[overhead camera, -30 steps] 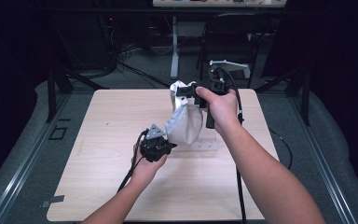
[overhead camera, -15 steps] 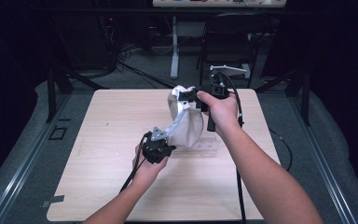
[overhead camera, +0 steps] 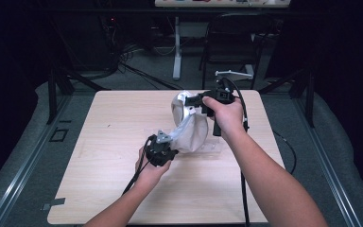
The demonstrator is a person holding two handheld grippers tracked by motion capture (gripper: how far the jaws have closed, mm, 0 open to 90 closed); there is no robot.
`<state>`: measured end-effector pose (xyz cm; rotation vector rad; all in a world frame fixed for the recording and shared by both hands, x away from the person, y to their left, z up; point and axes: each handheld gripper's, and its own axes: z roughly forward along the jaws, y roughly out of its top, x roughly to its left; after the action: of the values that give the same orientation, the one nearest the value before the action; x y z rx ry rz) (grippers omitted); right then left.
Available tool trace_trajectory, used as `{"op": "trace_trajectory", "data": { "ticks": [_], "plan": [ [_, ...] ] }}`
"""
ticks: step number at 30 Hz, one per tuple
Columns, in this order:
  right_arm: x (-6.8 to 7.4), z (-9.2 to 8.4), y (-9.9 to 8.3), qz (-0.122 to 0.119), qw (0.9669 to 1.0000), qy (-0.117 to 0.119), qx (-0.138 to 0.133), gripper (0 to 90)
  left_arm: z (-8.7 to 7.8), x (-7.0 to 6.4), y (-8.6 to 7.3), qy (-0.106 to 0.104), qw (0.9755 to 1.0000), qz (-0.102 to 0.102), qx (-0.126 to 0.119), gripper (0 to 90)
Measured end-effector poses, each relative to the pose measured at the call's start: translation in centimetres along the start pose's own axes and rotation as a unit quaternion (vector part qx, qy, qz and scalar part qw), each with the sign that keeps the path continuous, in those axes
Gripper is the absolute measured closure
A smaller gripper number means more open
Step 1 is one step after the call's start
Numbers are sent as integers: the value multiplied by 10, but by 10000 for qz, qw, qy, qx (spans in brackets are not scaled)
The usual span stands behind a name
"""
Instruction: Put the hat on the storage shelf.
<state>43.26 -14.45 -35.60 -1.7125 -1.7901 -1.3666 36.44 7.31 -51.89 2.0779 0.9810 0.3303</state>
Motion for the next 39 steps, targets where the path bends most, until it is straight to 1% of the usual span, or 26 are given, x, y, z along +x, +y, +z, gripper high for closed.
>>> {"op": "trace_trajectory", "data": {
  "ticks": [3,4,5,6,7,8,9,10,13,15,16,17,21,22,25,27,30,34,35,37,39],
  "plan": [
    [0,0,0,1,10000,8,-5,813,-1,0,0,-46,10000,-18,16,796],
    [1,0,0,12,10000,21,-18,813,-1,0,0,-66,10000,-18,21,776],
    [1,1,0,7,10000,18,-26,813,-2,-1,-1,-73,10000,-13,9,738],
    [1,1,0,7,10000,17,-26,812,-3,-1,-2,-77,10000,-40,-15,717],
    [1,1,0,8,10000,16,-25,812,-4,-1,-3,-68,10000,-6,-30,706],
    [0,0,0,-3,10000,3,-23,812,-5,-1,-4,-91,9999,-32,-54,687],
    [-1,0,0,23,10000,7,-48,812,-6,0,-4,-99,9999,-19,-73,653],
    [-1,0,0,23,10000,7,-48,812,-7,0,-6,-100,9998,-51,-144,653],
    [-3,-1,1,33,10000,-3,-41,811,-13,1,-8,-169,9997,-88,-176,612],
    [-4,-2,1,33,10000,-6,-26,810,-16,1,-10,-189,9994,-113,-258,594],
    [-4,-2,1,34,10000,0,-24,810,-19,2,-11,-209,9994,-108,-265,588],
    [-5,-2,0,65,10000,6,-42,809,-20,1,-12,-197,9992,-123,-327,580],
    [-6,-2,0,59,10000,11,-9,809,-27,2,-14,-244,9989,-131,-377,560],
    [-6,-2,0,52,10000,13,-7,808,-29,2,-15,-301,9987,-143,-390,560],
    [-6,-2,0,39,10000,2,-5,808,-35,2,-18,-369,9983,-100,-450,558],
    [-6,-3,-1,31,10000,-4,-6,807,-39,2,-20,-366,9984,-29,-434,558],
    [-7,-3,-1,29,10000,-4,3,806,-46,4,-27,-333,9984,22,-454,555],
    [-7,-3,-2,28,10000,-10,-5,803,-54,11,-38,-242,9983,-14,-530,545],
    [-7,-3,-2,9,10000,-10,7,802,-55,13,-41,-191,9982,-23,-573,544],
    [-7,-3,-2,-8,10000,-6,9,801,-58,18,-47,-109,9982,-58,-581,539],
    [-6,-4,-2,-23,10000,-16,2,800,-60,24,-52,-79,9981,-151,-596,536]
  ]
}}
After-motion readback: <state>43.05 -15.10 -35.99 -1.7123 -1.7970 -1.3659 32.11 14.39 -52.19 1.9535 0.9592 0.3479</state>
